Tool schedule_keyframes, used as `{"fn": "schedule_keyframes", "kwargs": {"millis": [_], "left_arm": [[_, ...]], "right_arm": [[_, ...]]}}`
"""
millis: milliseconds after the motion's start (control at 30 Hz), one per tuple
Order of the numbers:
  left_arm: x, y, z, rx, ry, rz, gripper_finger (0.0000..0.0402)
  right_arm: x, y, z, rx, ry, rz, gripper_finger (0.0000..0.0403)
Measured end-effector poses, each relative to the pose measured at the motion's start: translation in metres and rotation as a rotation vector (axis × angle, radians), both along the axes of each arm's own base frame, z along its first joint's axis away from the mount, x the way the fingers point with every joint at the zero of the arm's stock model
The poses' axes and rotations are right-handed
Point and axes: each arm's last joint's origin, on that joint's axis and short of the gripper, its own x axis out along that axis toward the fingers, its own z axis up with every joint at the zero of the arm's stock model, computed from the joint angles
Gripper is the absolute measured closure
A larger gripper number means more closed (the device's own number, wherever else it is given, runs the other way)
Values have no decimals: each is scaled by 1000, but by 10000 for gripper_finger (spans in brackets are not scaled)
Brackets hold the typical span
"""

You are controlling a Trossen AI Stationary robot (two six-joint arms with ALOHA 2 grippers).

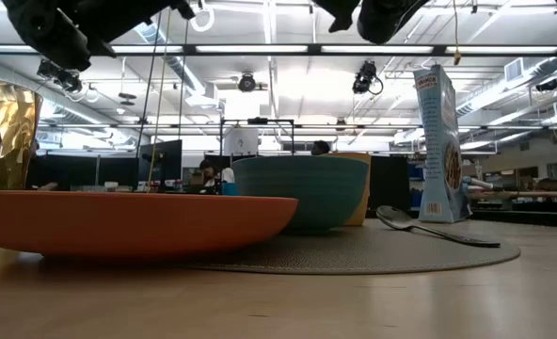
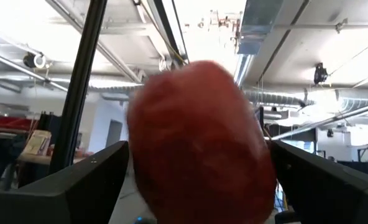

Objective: Arrange a breakfast setting
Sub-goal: Put the red apple on the top left of the gray table mat

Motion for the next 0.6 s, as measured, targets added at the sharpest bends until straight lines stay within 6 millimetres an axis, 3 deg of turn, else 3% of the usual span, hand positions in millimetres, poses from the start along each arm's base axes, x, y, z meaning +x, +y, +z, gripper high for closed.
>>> {"fn": "schedule_keyframes", "kwargs": {"millis": [267,600], "left_arm": [[-15,10,-1,-47,104,51,383],[-32,30,-8,-64,373,240,383]], "right_arm": [[-14,0,22,-40,74,-51,4],[-61,9,66,-124,294,-257,9]]}}
